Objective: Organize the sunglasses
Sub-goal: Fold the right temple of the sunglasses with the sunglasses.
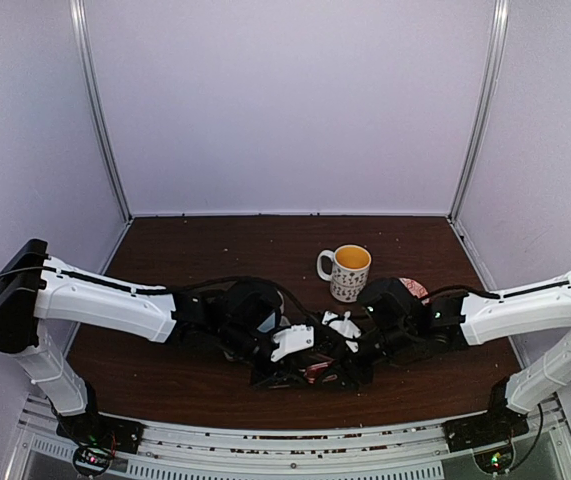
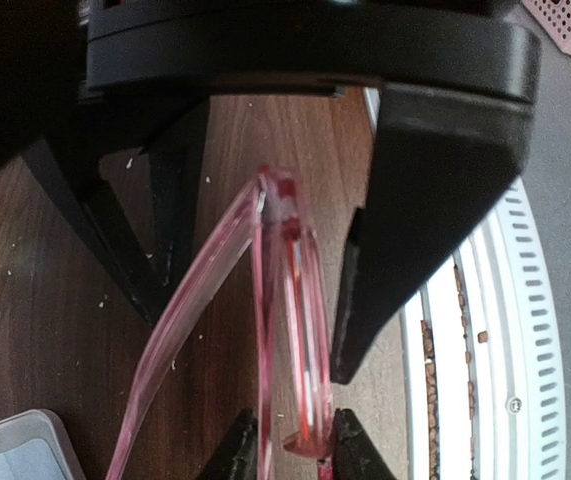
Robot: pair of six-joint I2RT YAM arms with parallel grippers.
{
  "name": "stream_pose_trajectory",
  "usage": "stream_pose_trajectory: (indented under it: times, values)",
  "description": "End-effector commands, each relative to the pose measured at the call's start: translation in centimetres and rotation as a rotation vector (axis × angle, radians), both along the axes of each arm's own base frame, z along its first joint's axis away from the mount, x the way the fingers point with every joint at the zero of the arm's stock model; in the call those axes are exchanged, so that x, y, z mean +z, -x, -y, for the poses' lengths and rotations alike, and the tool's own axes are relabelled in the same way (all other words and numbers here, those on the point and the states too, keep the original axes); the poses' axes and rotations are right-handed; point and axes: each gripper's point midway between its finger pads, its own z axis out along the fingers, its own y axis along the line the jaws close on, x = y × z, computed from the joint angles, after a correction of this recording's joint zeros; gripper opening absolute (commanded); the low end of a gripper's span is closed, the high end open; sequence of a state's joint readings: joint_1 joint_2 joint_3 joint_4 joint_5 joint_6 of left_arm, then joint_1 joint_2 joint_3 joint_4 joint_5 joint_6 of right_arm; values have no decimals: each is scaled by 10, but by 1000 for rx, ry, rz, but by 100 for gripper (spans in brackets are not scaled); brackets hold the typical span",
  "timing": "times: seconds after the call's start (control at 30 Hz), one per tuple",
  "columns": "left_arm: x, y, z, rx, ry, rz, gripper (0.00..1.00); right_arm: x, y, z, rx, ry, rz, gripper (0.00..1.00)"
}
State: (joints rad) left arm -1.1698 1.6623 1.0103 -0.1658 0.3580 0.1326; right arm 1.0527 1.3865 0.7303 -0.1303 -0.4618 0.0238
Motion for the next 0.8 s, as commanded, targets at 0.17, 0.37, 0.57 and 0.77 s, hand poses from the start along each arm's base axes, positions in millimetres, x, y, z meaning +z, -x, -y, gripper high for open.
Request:
stream_pose_trajectory:
  times: [0.17,0.37,0.57,0.77]
  values:
    - [13,-7,14,0,48,10,25,7,6,-9,43,-1,23,56]
    - [12,-7,14,-3,46,8,25,4,7,-9,43,11,25,52]
    - [8,-6,14,-9,32,2,27,2,8,-8,48,20,23,48]
    - [5,-6,15,-10,24,-2,28,-1,9,-9,57,28,11,42]
